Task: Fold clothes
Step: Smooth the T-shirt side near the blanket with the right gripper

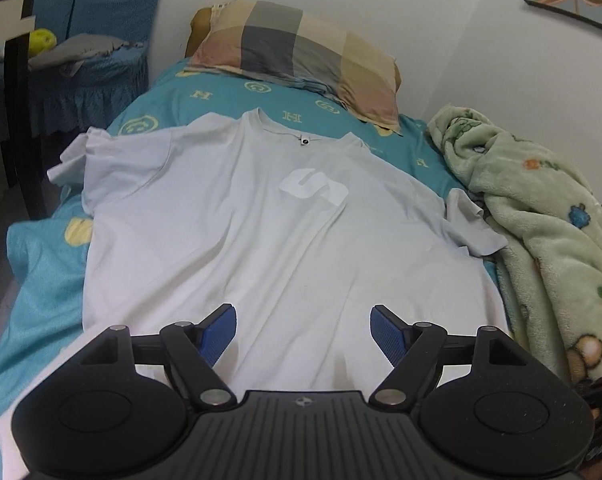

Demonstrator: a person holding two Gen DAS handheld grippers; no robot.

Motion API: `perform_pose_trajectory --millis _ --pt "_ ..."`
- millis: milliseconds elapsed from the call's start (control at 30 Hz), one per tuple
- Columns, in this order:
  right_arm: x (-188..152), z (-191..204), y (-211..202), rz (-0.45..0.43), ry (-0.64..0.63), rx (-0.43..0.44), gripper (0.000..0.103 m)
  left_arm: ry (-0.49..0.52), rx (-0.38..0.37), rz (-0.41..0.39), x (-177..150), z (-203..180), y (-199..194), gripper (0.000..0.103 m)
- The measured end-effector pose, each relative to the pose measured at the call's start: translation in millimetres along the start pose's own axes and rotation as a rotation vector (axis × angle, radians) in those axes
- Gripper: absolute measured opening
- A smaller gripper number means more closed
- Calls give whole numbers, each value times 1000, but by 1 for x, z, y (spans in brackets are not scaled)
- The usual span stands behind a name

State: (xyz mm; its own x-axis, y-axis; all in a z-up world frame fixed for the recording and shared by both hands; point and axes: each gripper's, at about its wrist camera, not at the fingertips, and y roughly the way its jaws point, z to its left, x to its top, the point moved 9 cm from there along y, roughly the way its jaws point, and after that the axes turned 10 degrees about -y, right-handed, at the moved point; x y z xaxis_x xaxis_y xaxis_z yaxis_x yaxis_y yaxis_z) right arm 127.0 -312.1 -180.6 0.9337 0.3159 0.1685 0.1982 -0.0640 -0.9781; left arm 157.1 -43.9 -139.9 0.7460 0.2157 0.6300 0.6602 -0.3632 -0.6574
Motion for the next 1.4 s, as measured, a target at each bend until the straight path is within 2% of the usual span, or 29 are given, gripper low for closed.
perform_pose_trajectory --millis 33,67,100,133,167,233,367,533,600,700,833,933,1000,1067,1167,1267,1333,1400 --pt "-8 12 2 32 -21 11 61 -7 -3 2 -1 2 -2 76" --pt "-16 24 5 64 -43 22 46 -7 1 3 -2 4 -4 76" --pt "-24 36 7 96 -64 33 38 -6 6 3 -3 5 -5 76" --pt "-32 47 9 128 -86 43 21 -6 8 4 -4 8 -8 76" --pt "-38 57 10 156 -111 50 11 -6 10 4 -5 10 -10 76" --pt "-38 60 0 162 -192 13 8 -13 1 6 -4 11 -13 76" --pt "-42 50 -16 203 -261 -41 7 -18 -9 27 -6 10 -10 76" --pt "-62 28 -1 297 -258 -72 7 19 4 64 -15 8 -1 76" --pt "-68 29 6 329 -256 -51 8 33 8 78 -18 8 2 76" --pt "-62 31 1 323 -254 -39 9 36 3 83 -19 7 3 76" --pt "-43 26 -23 245 -201 -3 11 22 -5 79 -18 7 4 76" --pt "-19 6 -52 117 -131 26 13 12 -9 71 -17 4 5 76" --pt "3 -8 -63 30 -69 36 17 5 -13 65 -17 3 5 76" --pt "21 -24 -68 -23 9 49 27 -2 -18 65 -17 2 7 76" --pt "43 -43 -69 -88 77 73 32 -11 -23 73 -18 1 12 76" --pt "57 -62 -66 -135 138 105 32 -13 -30 79 -19 -1 18 76" --pt "52 -61 -57 -119 132 140 30 -14 -38 84 -19 -3 24 76" --pt "41 -56 -46 -86 83 110 28 -18 -52 92 -18 -5 30 76"
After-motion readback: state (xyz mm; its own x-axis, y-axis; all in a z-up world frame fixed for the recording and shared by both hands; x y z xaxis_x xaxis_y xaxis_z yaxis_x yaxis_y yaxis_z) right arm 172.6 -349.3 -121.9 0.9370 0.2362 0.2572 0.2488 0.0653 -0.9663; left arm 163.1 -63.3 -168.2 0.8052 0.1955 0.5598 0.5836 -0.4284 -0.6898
